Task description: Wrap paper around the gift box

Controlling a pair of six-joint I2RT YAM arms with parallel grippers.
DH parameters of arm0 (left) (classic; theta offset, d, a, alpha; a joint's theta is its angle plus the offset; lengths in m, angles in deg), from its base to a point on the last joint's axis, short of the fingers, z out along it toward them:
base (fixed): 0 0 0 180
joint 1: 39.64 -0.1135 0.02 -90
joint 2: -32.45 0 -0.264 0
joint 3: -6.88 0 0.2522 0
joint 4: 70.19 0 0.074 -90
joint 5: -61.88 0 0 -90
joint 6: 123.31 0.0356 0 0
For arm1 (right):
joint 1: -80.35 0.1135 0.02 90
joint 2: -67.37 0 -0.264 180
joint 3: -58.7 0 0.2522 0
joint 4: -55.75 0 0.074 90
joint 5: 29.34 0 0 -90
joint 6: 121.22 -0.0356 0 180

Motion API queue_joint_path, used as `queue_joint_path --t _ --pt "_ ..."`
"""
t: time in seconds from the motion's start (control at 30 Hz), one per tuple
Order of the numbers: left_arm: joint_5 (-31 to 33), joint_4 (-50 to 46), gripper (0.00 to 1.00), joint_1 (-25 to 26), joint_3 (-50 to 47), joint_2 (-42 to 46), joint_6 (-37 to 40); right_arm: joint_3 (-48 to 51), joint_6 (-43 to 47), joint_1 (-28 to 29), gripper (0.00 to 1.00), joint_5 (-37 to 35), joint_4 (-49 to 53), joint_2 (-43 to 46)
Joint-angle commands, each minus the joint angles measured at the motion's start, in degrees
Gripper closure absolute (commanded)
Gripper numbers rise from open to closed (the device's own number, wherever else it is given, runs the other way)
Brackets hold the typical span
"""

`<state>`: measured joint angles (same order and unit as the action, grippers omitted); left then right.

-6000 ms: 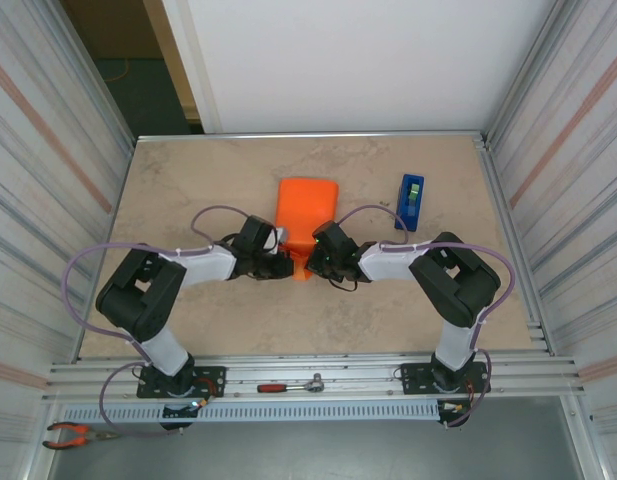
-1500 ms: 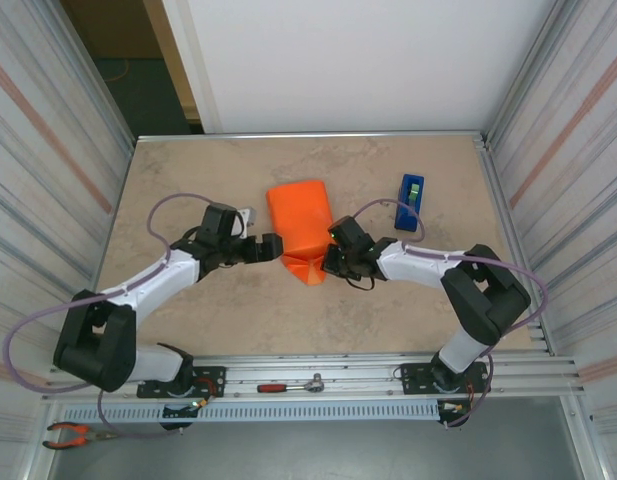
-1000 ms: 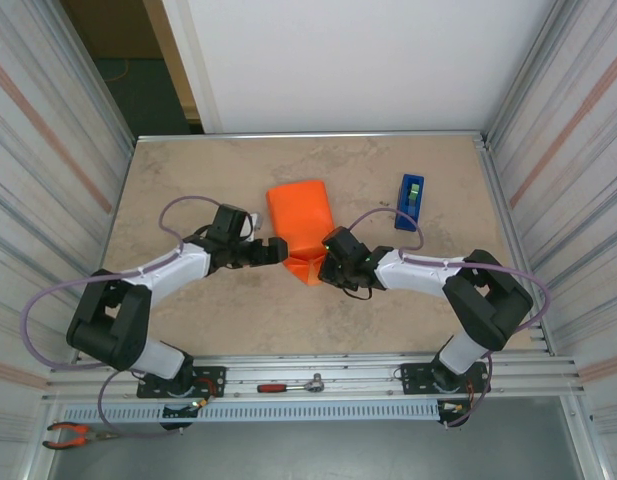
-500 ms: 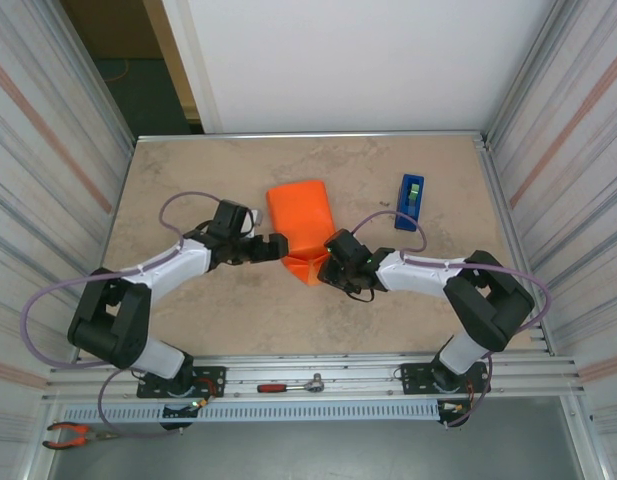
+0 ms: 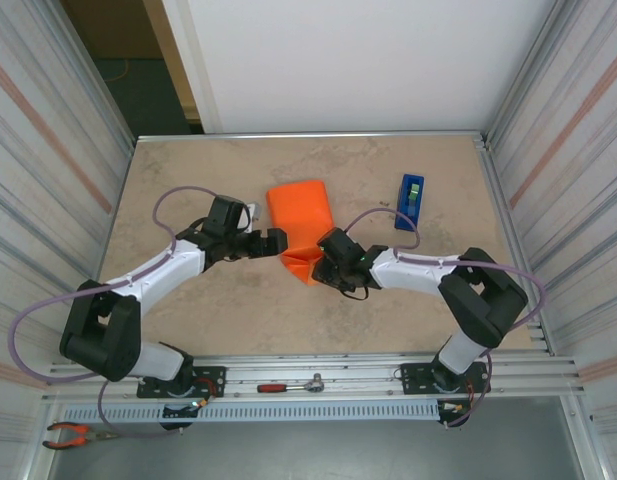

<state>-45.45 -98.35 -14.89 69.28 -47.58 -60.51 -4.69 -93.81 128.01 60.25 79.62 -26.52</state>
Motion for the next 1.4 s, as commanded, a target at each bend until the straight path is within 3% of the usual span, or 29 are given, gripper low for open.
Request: queue_joint_path --t 0.0,0.83,1.0,1.23,1.37 --pt "-0.2 -1.4 0.01 -0.3 0.1 2.3 0.6 -2.0 -0.3 0.4 0.62 -0.8 0.7 -2.0" --pt "-2.1 0.0 0.01 -0.5 -1.5 3.0 -1.0 -1.7 -1.3 0.9 0.72 0.2 -0.9 -5.7" --pt "-2.5 -0.1 0.01 -0.5 -1.6 3.5 -1.3 -1.8 -1.7 1.3 0.78 0.1 -0.9 -5.8" --pt "-6.5 -0.1 0.01 -0.5 -2.5 3.7 -2.3 -2.6 -1.2 1.1 1.0 -0.2 -0.3 -4.5" --pt "-9.3 -0.2 0.03 -0.4 -4.3 4.3 -3.0 -3.2 -0.6 0.9 1.0 -0.4 0.4 -3.2"
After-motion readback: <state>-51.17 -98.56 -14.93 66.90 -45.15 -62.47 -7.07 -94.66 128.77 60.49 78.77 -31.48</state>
